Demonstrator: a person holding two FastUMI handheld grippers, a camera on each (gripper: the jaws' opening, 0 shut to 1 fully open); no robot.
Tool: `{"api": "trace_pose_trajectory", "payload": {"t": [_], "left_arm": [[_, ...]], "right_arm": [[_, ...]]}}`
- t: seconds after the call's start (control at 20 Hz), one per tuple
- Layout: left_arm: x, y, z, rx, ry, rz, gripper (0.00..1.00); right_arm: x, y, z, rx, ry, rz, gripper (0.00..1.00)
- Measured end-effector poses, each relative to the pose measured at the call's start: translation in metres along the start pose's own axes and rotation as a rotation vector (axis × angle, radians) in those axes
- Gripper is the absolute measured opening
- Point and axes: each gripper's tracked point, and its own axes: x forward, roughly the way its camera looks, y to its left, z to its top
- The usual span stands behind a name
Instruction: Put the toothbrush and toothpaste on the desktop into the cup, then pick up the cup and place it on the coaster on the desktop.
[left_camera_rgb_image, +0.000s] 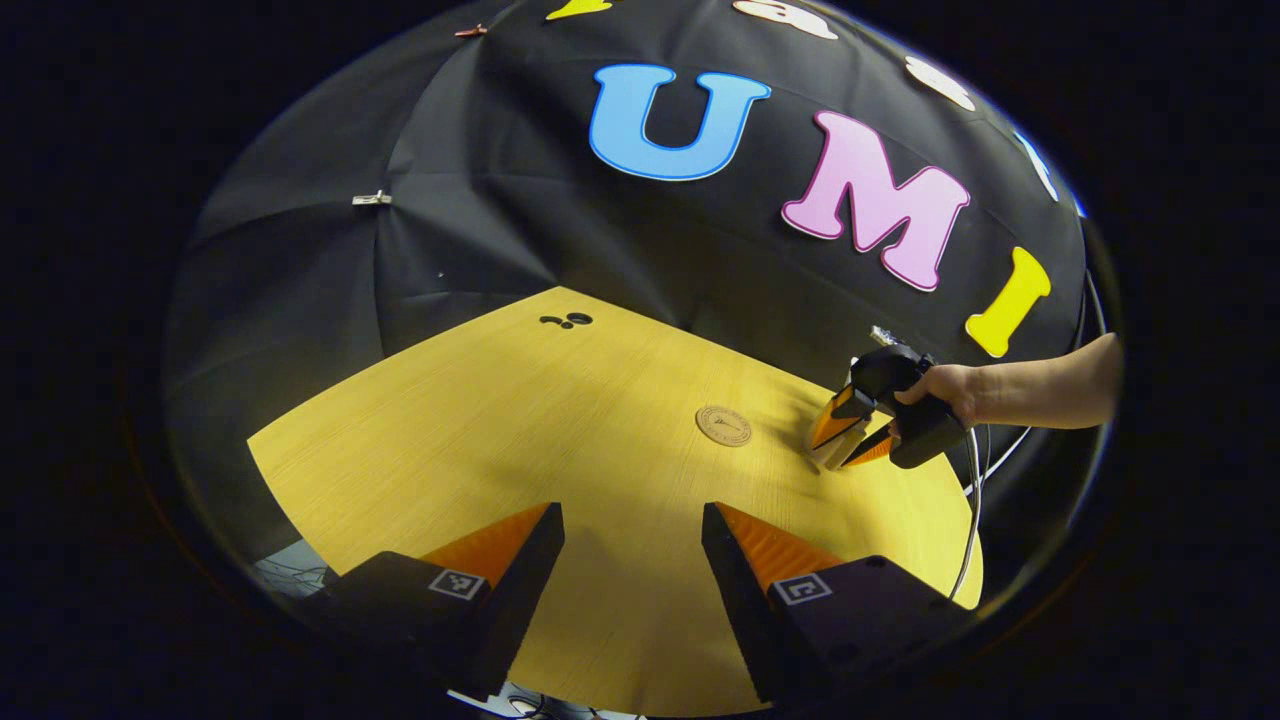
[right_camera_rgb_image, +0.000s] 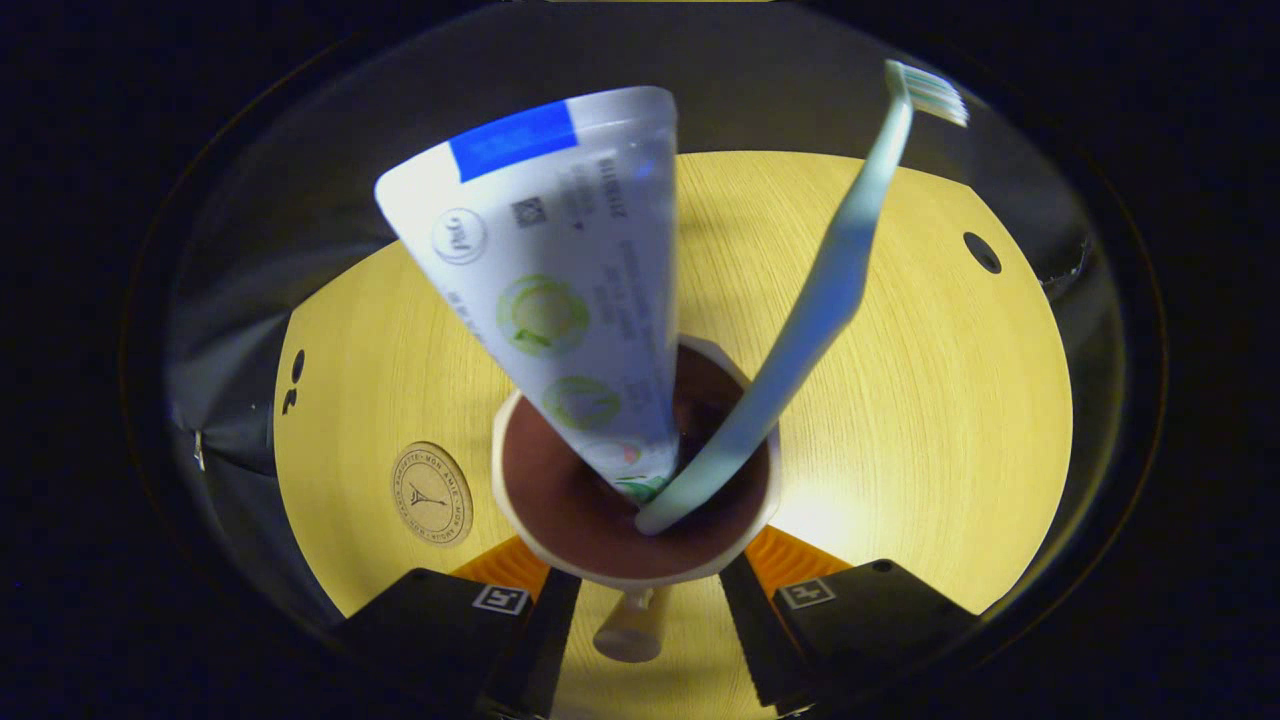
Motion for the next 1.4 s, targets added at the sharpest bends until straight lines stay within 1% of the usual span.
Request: {"api": "trace_pose_trajectory", "payload": {"t": [0.05, 0.1, 0.15, 0.2, 0.25, 0.3, 0.35, 0.4, 0.6, 0.75, 0.85, 1.0, 1.1, 1.2, 1.3, 1.4], "left_arm": [[0.0, -0.001, -0.003, -0.012, 0.005, 0.003, 0.89], [-0.001, -0.002, -0.004, -0.02, 0.01, 0.004, 0.89], [-0.001, -0.003, -0.007, -0.023, 0.016, 0.003, 0.89], [0.0, -0.004, -0.009, -0.023, 0.023, 0.0, 0.89], [0.001, -0.005, -0.012, -0.017, 0.03, -0.002, 0.89], [0.002, -0.006, -0.013, -0.008, 0.035, -0.005, 0.89], [0.001, -0.007, -0.013, 0.003, 0.036, -0.009, 0.89], [0.001, -0.009, -0.013, 0.013, 0.036, -0.014, 0.89], [0.001, -0.017, -0.019, 0.03, 0.055, -0.032, 0.89], [0.0, -0.021, -0.027, 0.031, 0.068, -0.044, 0.89], [0.0, -0.023, -0.03, 0.04, 0.077, -0.051, 0.89], [-0.002, -0.022, -0.034, 0.063, 0.084, -0.054, 0.89], [-0.004, -0.021, -0.034, 0.07, 0.09, -0.054, 0.89], [-0.012, -0.025, -0.028, 0.042, 0.087, -0.074, 0.89], [-0.021, -0.026, -0.022, 0.01, 0.076, -0.087, 0.89], [-0.024, -0.025, -0.024, -0.011, 0.088, -0.091, 0.89]], "right_arm": [[-0.001, 0.001, 0.001, 0.008, 0.006, 0.006, 0.67], [0.001, 0.002, -0.001, 0.014, 0.012, 0.008, 0.65], [-0.002, 0.003, -0.003, 0.015, 0.018, 0.013, 0.61], [0.003, 0.0, -0.001, 0.007, 0.008, 0.003, 0.48], [0.003, -0.001, -0.002, -0.011, 0.013, 0.004, 0.37], [0.001, -0.002, -0.002, -0.033, 0.001, 0.001, 0.36], [-0.001, -0.003, -0.001, -0.053, -0.005, 0.006, 0.26], [0.001, -0.004, -0.003, -0.07, -0.008, 0.009, 0.32], [0.0, -0.01, -0.01, -0.158, -0.015, 0.001, 0.31], [-0.008, -0.011, -0.004, -0.222, -0.061, -0.008, 0.31], [-0.013, -0.008, -0.002, -0.257, -0.089, -0.005, 0.31], [-0.026, 0.002, -0.003, -0.294, -0.102, 0.006, 0.3], [-0.033, 0.012, -0.004, -0.324, -0.119, 0.013, 0.3], [-0.041, 0.023, -0.005, -0.342, -0.12, 0.019, 0.3], [-0.048, 0.043, -0.006, -0.352, -0.123, 0.041, 0.3], [-0.044, 0.064, -0.012, -0.403, -0.126, 0.044, 0.3]]}}
